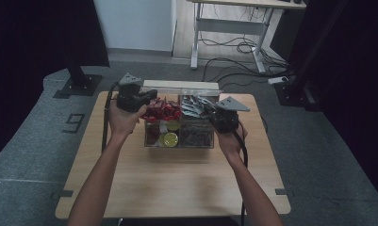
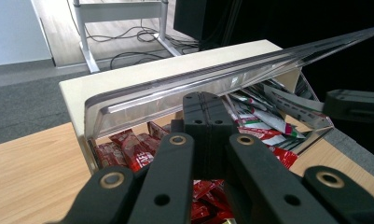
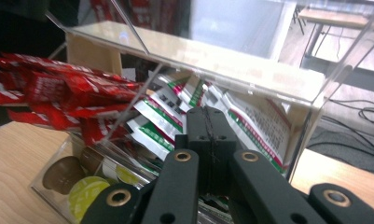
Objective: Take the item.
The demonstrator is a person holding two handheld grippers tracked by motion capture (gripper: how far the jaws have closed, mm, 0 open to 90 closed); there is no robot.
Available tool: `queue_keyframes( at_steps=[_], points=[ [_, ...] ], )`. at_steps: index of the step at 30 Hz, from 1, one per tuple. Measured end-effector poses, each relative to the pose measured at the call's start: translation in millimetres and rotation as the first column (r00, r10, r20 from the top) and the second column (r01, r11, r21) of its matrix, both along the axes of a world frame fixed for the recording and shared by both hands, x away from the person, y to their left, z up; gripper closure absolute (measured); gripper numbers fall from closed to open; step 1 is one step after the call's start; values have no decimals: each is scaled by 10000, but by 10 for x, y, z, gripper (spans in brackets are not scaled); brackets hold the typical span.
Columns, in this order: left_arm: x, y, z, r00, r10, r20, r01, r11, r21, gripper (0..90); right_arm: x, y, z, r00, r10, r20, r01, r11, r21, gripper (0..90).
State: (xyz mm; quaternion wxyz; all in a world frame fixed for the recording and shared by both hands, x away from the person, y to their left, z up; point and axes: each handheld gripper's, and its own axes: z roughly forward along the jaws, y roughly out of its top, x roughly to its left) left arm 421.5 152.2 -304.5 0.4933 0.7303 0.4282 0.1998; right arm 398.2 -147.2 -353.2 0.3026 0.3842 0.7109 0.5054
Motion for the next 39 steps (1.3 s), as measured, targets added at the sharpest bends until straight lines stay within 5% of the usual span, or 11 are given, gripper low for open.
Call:
queue_keyframes(
  at_steps=[39],
  points=[
    [13,-8,-15,10000,55,-53,-55,10000,19,900,-299,-282,361,9965,376,742,-444,9947,925,896]
  ],
)
